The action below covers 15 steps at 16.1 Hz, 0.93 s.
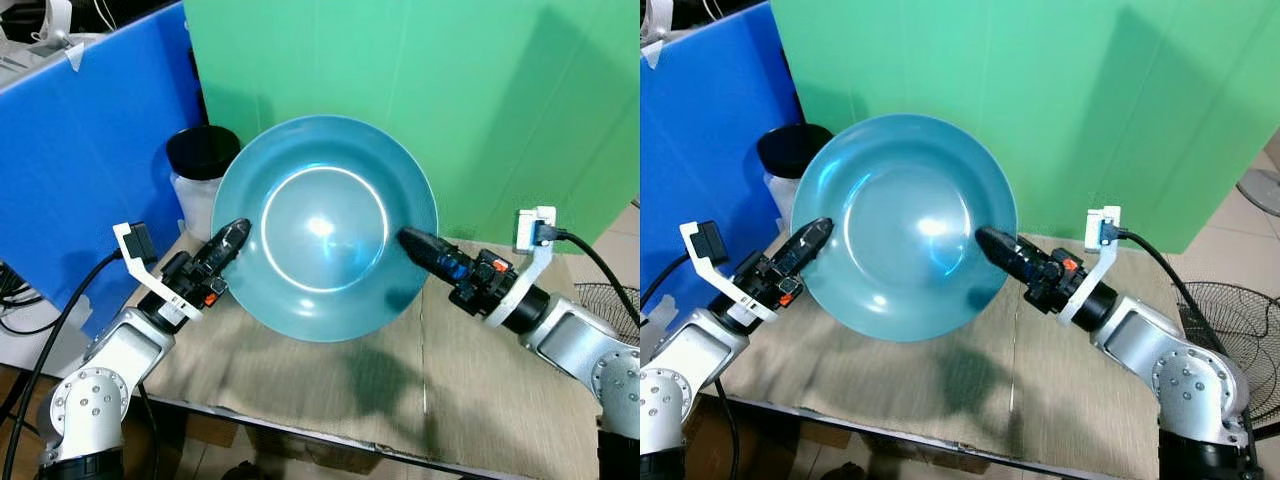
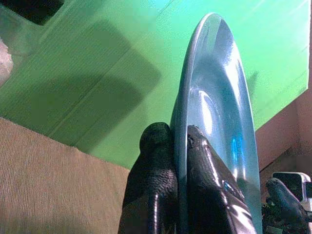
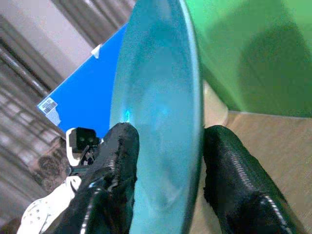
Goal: Setting the table
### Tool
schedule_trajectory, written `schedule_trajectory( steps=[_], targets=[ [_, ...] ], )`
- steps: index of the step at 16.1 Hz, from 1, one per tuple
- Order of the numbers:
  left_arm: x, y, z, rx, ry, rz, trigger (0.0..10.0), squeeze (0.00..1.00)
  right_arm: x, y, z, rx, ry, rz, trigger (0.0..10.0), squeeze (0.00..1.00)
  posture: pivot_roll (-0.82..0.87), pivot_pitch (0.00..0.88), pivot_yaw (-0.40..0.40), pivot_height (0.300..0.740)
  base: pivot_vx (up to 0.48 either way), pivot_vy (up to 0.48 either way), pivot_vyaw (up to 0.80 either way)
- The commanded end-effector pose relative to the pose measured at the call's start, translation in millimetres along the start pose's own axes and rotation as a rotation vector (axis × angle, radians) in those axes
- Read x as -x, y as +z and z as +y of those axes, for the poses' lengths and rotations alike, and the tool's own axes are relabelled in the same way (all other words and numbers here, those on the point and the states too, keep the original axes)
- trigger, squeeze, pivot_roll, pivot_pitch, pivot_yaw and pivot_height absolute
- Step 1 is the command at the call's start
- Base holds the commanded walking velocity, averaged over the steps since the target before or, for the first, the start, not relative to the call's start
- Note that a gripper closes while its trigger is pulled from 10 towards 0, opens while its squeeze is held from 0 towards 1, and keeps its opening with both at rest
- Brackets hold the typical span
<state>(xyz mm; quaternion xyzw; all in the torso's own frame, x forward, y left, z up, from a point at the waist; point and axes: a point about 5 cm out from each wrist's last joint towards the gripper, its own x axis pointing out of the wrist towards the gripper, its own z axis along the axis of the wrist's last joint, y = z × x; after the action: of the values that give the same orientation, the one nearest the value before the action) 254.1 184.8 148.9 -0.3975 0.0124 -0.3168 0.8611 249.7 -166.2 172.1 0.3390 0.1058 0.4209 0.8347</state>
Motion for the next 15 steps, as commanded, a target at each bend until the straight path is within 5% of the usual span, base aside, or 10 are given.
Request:
schedule_trajectory(
  steps=[1,15],
  targets=[
    [-3.4,4,-5.1,-0.009,-0.035,-0.008,0.0,0.0,-0.5,-2,-1.0,0.001,-0.009,0.004,0.0,0.0,0.08,0.0,0.003,0.74,0.0,0.0,0.0],
    [-4.6,3,-6.6,-0.006,-0.052,0.01,0.0,0.0,-14.3,-14,-5.4,0.162,-0.122,0.042,0.0,0.0,0.08,0.0,0.007,0.74,0.0,0.0,0.0]
  ],
)
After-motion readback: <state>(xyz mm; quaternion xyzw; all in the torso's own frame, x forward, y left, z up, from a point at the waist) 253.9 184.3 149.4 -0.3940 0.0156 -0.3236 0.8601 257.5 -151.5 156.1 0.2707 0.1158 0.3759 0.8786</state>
